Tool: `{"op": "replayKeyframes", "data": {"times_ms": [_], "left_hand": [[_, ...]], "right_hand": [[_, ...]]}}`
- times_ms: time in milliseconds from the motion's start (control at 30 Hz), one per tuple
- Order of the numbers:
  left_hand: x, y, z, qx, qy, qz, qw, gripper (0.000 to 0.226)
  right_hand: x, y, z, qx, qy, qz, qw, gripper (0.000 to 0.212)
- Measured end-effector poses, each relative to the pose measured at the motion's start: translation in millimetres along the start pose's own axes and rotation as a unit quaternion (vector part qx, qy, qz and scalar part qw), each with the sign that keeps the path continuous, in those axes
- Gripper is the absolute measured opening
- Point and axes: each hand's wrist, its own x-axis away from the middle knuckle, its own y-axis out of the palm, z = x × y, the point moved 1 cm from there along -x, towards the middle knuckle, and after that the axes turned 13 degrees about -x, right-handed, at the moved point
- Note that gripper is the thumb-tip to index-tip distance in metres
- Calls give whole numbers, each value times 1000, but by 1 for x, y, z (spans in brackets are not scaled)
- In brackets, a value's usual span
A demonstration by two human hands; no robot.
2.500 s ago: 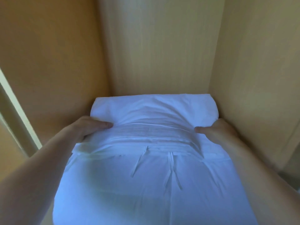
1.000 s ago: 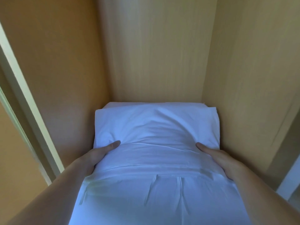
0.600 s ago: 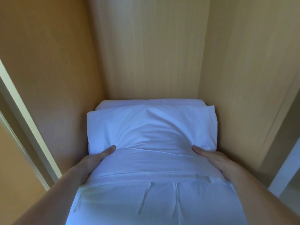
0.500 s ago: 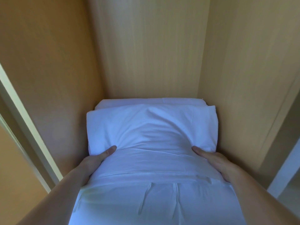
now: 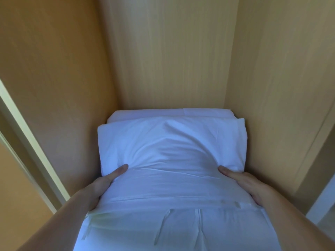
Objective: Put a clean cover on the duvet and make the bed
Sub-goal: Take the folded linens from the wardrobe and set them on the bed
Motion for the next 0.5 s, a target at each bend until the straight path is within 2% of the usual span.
{"op": "replayKeyframes", "data": {"times_ms": [167,300,500], "left_hand": [[23,6,7,5,11,6,1000,65],[41,6,13,-12,-4,15,1000,69],[54,9,17,-1,2,15,1000,67]], "right_hand": [[-1,-3,2,-5,7,2,1000,97],[-3,-3,4,-17,18,-7,1000,108],[-1,-7,6,-22,10,-22,999,107]]}}
